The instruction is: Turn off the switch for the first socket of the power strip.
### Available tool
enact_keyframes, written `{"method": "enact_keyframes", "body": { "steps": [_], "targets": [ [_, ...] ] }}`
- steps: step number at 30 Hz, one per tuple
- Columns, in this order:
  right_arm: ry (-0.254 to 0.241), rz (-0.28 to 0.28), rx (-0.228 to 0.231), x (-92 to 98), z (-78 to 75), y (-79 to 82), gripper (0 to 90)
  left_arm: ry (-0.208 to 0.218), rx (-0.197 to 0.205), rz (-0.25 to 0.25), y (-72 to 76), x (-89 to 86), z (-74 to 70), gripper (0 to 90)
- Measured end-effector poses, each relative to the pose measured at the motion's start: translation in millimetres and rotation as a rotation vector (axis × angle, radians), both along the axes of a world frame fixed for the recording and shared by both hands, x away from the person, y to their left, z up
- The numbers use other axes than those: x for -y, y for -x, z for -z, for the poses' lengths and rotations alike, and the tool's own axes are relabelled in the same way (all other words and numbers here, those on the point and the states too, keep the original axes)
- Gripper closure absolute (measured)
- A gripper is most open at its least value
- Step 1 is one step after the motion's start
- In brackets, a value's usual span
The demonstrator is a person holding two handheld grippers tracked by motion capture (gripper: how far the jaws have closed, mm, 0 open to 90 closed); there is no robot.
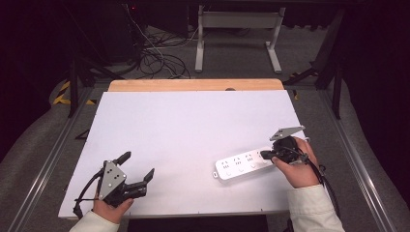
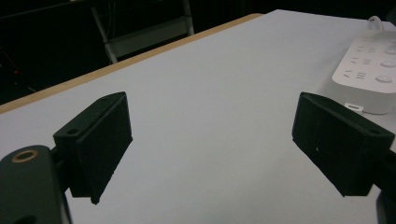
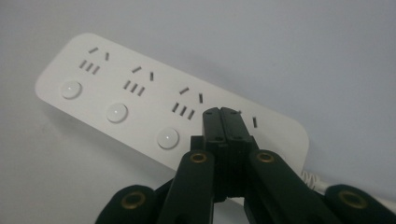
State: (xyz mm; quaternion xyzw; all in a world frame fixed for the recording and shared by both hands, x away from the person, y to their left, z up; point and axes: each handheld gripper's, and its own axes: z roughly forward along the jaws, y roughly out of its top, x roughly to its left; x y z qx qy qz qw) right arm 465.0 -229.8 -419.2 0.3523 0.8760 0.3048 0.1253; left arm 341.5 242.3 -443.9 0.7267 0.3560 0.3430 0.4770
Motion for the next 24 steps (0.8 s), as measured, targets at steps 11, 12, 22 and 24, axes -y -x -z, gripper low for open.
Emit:
{"method": "enact_keyframes", "body": {
  "steps": [11,12,22,24],
  "targets": [
    [-0.025,-0.033,0.067,-6.9,-16.3,11.9,90.0,0.006,0.000,-0.002,0.0,0.0,0.0,12.4],
    [-0.027,-0.037,0.067,-7.2,-17.1,12.3,90.0,0.007,0.000,-0.003,0.0,0.0,0.0,12.4],
    [-0.043,-0.054,0.097,-9.1,-19.7,14.6,90.0,0.009,0.006,-0.007,0.2,-0.3,-0.3,12.4],
    [-0.042,-0.054,0.106,-9.6,-20.1,15.0,90.0,0.007,0.006,-0.009,0.2,-0.7,-0.3,12.4]
  ]
}}
